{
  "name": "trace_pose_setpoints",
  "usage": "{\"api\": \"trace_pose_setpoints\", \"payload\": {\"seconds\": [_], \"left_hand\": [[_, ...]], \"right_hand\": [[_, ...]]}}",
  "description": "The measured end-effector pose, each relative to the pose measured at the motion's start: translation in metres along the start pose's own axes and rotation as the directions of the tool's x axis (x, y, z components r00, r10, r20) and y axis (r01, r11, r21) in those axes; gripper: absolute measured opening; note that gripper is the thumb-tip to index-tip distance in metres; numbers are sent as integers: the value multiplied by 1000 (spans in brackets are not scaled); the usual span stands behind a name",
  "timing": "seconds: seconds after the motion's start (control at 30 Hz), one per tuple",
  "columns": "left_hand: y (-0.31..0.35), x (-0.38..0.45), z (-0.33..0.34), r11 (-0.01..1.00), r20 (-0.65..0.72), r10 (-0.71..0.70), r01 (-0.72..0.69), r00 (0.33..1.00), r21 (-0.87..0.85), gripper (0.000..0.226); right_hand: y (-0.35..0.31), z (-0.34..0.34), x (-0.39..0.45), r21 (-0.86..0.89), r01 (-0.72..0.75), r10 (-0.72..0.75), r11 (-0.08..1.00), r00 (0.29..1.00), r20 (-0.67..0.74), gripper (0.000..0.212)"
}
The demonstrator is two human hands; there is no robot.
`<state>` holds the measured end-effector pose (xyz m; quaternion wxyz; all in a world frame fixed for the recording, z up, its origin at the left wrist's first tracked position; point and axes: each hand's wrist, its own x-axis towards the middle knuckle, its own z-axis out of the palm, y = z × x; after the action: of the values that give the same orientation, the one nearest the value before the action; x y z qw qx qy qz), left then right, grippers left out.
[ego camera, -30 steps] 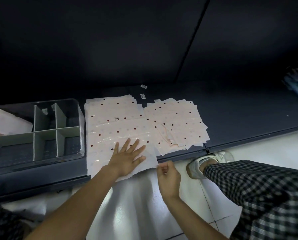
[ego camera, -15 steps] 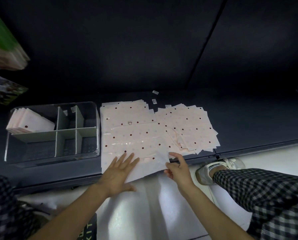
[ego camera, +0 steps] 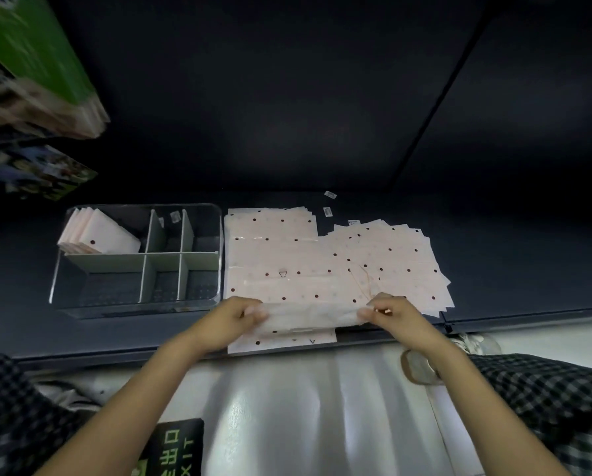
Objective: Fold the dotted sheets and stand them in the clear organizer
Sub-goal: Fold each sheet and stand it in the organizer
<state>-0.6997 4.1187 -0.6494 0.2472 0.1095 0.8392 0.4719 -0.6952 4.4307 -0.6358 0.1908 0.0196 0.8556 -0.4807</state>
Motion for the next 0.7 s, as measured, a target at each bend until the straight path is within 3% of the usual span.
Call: {"api": "trace_pose_setpoints", "payload": {"seconds": [0.1, 0.2, 0.27, 0.33, 0.4, 0.43, 0.5, 0.6, 0.7], "left_hand": [[7, 1, -13, 977, -27, -28, 22, 999, -214, 30], [9, 8, -15, 939, -148, -80, 25, 986, -344, 28], [7, 16, -8, 965, -329, -105, 16, 938, -260, 21], [6, 20, 4, 994, -563, -84, 30, 822, -104, 25], [5, 19, 17, 990, -686, 100, -5, 721, 138, 37], [2, 20, 23, 965, -666, 208, -41, 716, 257, 39], [-8, 21, 36, 898, -506, 333, -105, 796, 427, 38], [-27, 18, 55, 816, -243, 289, -106, 926, 568, 43], [-47, 12, 65, 706, -124, 222, -72, 967, 704, 53]], "right_hand": [[-13, -6, 7, 87, 5, -7, 996, 1000, 18, 24], [-16, 1, 21, 170, -6, 4, 985, 1000, 13, 21], [-13, 11, 37, 253, -27, 40, 967, 998, -45, 23], [-11, 20, 56, 285, -84, 117, 955, 988, -100, 22], [-7, 28, 74, 235, -131, 165, 963, 978, -131, 31], [-4, 32, 83, 198, -148, 178, 969, 974, -142, 36], [1, 40, 98, 123, -175, 193, 977, 969, -157, 41], [5, 48, 116, -22, -225, 219, 974, 963, -156, 45], [10, 52, 128, -92, -283, 261, 955, 946, -193, 44]]}}
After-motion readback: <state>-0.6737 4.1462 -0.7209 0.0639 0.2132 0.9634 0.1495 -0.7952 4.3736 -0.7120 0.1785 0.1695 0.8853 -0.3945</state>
